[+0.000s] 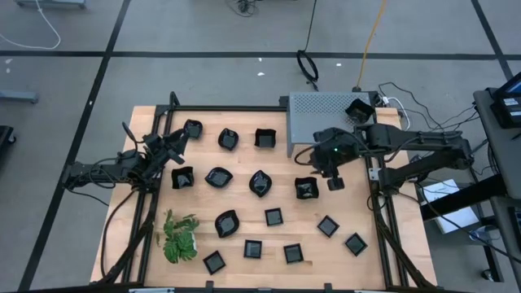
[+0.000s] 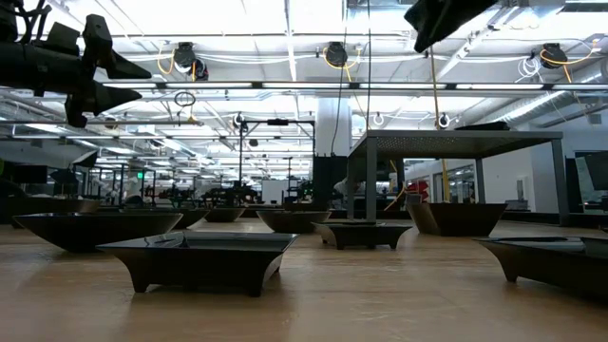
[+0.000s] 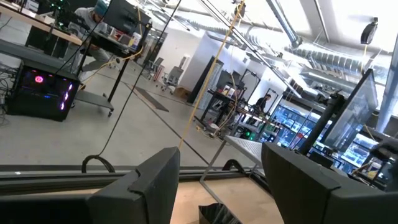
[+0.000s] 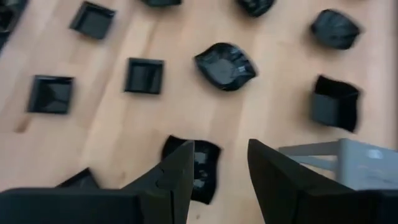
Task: Pick & Place Mini shaped plates
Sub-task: Stack the distorted square plate on top of the other distorted square plate, then put the square plate on the shelf
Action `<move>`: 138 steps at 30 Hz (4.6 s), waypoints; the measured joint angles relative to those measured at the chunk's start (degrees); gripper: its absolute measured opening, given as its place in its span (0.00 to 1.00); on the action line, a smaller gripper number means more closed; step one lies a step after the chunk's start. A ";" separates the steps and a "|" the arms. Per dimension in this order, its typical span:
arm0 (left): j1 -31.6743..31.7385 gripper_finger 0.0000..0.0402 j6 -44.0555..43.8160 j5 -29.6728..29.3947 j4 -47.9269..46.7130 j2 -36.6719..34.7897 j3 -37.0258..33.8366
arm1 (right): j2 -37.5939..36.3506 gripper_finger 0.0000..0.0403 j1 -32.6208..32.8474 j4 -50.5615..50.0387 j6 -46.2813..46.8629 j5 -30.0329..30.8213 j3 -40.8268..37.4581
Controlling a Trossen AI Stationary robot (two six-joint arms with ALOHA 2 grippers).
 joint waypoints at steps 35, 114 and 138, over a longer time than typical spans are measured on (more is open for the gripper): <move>0.00 0.57 0.00 0.00 0.00 0.00 0.00 | 0.37 0.34 14.66 53.94 2.83 9.90 -48.84; 0.00 0.57 0.00 0.00 -0.02 -0.02 0.00 | -2.89 0.00 -42.24 -13.76 12.24 31.88 -1.72; 0.00 0.57 0.00 0.00 -0.01 -0.02 -0.01 | -4.78 0.24 -41.42 -13.72 7.26 27.38 -1.67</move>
